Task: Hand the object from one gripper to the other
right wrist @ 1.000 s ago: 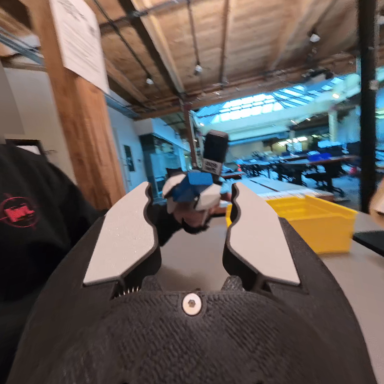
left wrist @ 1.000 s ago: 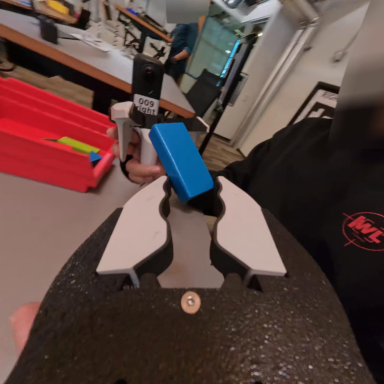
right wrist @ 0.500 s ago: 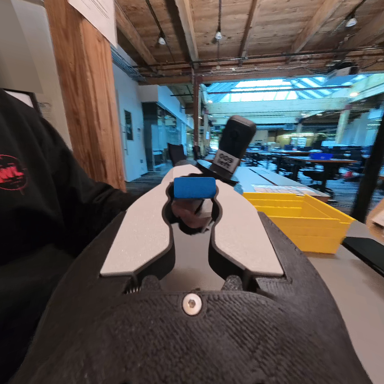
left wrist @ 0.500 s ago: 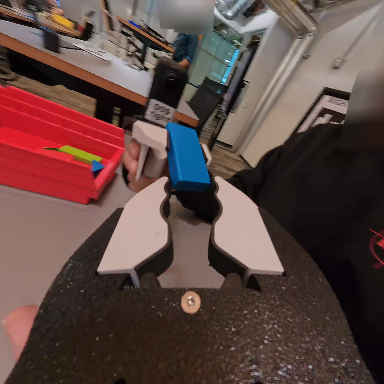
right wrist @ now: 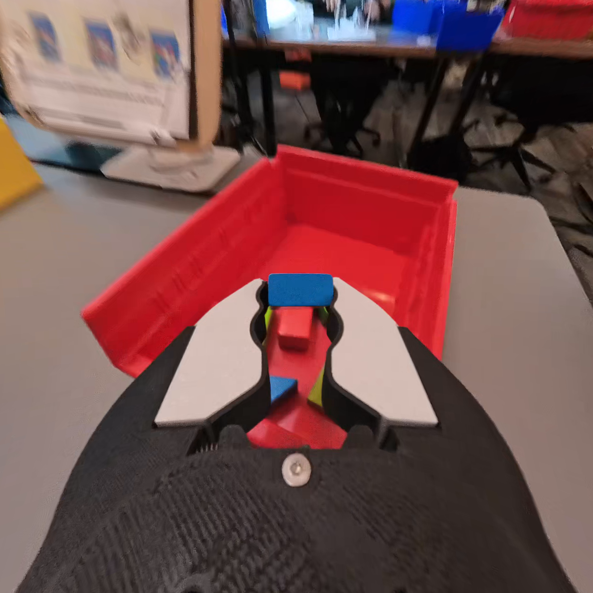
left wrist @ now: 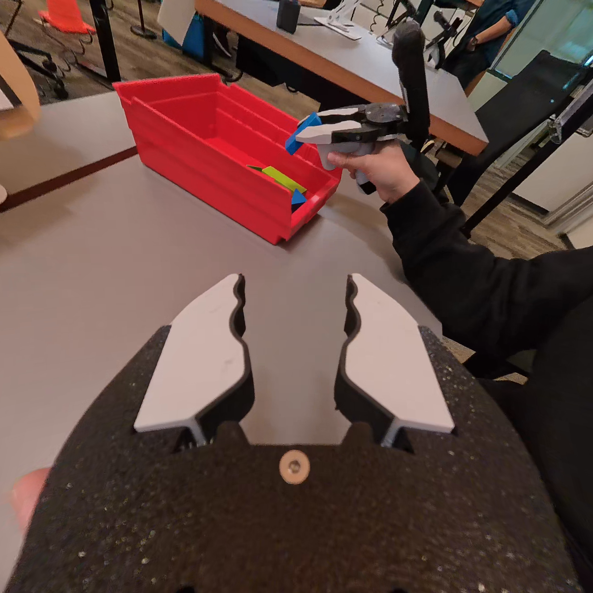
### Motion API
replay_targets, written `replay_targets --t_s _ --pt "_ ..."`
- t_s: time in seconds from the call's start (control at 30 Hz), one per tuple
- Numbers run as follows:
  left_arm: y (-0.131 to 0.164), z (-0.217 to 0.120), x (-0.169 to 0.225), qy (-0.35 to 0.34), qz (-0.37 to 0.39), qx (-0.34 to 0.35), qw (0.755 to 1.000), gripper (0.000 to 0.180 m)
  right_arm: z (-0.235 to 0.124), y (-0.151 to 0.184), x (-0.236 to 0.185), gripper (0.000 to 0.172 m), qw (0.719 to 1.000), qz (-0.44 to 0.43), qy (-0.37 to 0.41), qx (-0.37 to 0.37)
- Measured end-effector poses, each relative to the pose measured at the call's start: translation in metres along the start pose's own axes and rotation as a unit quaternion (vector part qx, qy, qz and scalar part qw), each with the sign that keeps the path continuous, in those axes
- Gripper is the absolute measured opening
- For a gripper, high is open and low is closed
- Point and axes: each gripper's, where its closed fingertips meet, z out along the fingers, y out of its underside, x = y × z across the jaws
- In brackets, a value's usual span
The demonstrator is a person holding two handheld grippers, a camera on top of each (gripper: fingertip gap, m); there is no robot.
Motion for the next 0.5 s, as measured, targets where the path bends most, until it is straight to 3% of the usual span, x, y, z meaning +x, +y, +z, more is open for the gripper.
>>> replay_targets --t_s 0.1,0.2,0.5 --pt "0.011 0.005 0.000 0.009 -0.011 -0.017 1.000 0.059 0.008 0.025 0.004 0.035 0.997 -0.025 0.014 -0.071" --pt "0.018 0.007 -0.003 0.000 -0.010 -0.034 0.999 0.058 0.014 0.033 0.005 0.035 0.995 -0.034 0.022 -0.088" --pt "0.014 -0.010 -0.012 -0.012 -0.021 -0.017 1.000 0.058 0.014 0.027 0.001 0.036 0.998 0.013 -0.006 -0.055"
